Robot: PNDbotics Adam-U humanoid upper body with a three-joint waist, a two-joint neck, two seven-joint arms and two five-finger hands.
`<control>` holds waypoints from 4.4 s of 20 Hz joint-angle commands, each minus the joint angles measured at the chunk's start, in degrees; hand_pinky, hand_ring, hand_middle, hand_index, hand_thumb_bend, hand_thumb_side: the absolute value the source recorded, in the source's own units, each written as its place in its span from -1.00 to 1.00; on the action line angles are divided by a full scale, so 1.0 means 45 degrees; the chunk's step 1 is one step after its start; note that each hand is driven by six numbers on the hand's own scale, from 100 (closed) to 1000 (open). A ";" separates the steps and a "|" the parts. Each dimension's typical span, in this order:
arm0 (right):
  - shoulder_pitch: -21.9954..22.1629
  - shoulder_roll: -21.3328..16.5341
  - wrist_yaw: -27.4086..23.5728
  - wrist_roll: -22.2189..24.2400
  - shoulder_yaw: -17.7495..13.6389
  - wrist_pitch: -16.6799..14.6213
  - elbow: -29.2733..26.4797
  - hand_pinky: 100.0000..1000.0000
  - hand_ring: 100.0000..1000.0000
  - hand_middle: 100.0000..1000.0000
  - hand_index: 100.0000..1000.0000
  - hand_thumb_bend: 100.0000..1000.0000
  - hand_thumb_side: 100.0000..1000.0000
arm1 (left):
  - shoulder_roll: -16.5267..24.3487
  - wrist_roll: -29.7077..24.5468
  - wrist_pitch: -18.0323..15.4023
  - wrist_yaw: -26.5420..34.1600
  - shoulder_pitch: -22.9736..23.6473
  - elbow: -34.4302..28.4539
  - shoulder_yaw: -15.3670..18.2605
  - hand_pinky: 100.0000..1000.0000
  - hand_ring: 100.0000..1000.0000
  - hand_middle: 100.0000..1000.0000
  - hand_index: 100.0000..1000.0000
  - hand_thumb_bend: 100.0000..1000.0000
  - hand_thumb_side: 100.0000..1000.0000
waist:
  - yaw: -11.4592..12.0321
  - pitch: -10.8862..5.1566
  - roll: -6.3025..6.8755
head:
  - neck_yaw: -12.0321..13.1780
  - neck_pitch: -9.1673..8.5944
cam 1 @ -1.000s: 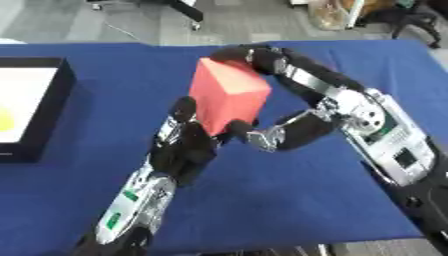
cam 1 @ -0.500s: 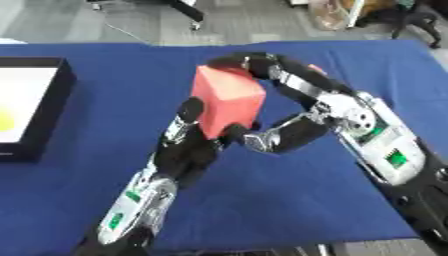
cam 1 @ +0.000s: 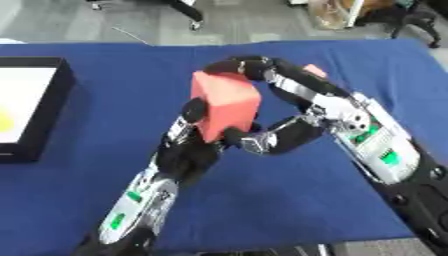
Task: Pick up the objects with one hand, pass them to the other hand, and then place them into the box on the other side of the table.
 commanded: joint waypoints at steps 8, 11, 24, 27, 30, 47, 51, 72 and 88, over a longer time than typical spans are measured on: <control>-0.0131 -0.0099 0.0207 0.0280 0.0119 -0.0289 0.0075 0.56 0.87 0.22 0.15 -0.96 -0.77 | -0.0397 0.0215 0.0113 0.0361 -0.0371 -0.0328 -0.0235 0.91 0.10 -0.20 0.32 -0.77 0.38 | 0.0024 -0.0120 -0.0040 | 0.0028 -0.0035; -0.0120 -0.0096 0.0246 0.0402 0.0113 -0.0419 0.0078 0.57 0.89 0.30 0.24 -0.83 -0.71 | -0.0419 0.0369 0.0207 0.0555 -0.0378 -0.0293 -0.0236 0.87 -0.01 -0.39 0.16 -0.96 0.39 | 0.0019 -0.0116 -0.0042 | 0.0046 -0.0035; -0.0073 -0.0082 0.0210 0.1408 0.0068 -0.1099 0.0034 0.66 1.00 0.60 0.62 -0.48 -0.40 | -0.0451 0.1422 0.0249 0.0813 -0.0377 -0.0124 -0.0137 0.79 -0.18 -0.68 -0.09 -1.00 0.30 | -0.0025 -0.0111 -0.0019 | 0.0127 -0.0035; -0.0062 -0.0100 0.0099 0.1648 0.0021 -0.1201 -0.0052 0.68 1.00 0.70 0.71 -0.38 -0.29 | -0.0457 0.1642 0.0202 0.0761 -0.0376 -0.0070 -0.0081 0.79 -0.18 -0.68 -0.10 -1.00 0.30 | -0.0013 -0.0118 -0.0017 | 0.0131 -0.0035; -0.0031 -0.0119 -0.0035 0.1851 -0.0057 -0.1211 -0.0170 0.70 1.00 0.79 0.79 -0.27 -0.17 | -0.0466 0.1824 0.0152 0.0666 -0.0374 -0.0002 -0.0026 0.78 -0.18 -0.68 -0.10 -1.00 0.30 | -0.0008 -0.0125 -0.0020 | 0.0145 -0.0035; 0.0034 -0.0333 -0.0351 0.1905 -0.0682 -0.0950 -0.0951 0.78 1.00 1.00 0.88 -0.17 -0.20 | -0.0513 0.2181 -0.0087 -0.0060 -0.0361 0.0506 0.0242 0.78 -0.18 -0.68 -0.11 -1.00 0.32 | -0.0069 -0.0165 -0.0012 | 0.0207 -0.0035; -0.0010 -0.0450 -0.0601 0.1710 -0.1029 -0.0898 -0.1273 0.79 1.00 1.00 0.88 -0.17 -0.20 | -0.0511 0.2275 -0.0158 -0.0228 -0.0368 0.0658 0.0342 0.78 -0.19 -0.69 -0.11 -1.00 0.32 | -0.0087 -0.0186 -0.0010 | 0.0234 -0.0035; -0.0634 -0.1884 -0.2289 -0.0645 -0.2756 -0.1312 -0.2082 0.77 0.98 0.95 0.89 -0.20 -0.16 | -0.0429 0.2896 -0.0756 -0.1021 -0.0364 0.1723 0.1149 0.78 -0.20 -0.70 -0.12 -1.00 0.33 | -0.0196 -0.0395 -0.0088 | 0.0408 -0.0035; 0.1436 -0.2855 -0.1890 -0.2483 -0.4503 -0.0675 -0.2082 0.76 1.00 0.94 0.86 -0.20 -0.15 | 0.3520 0.6379 -0.0997 -0.2583 -0.1168 0.0955 0.4022 0.79 -0.24 -0.74 -0.16 -1.00 0.22 | -0.0307 -0.0613 0.0119 | 0.1945 -0.0035</control>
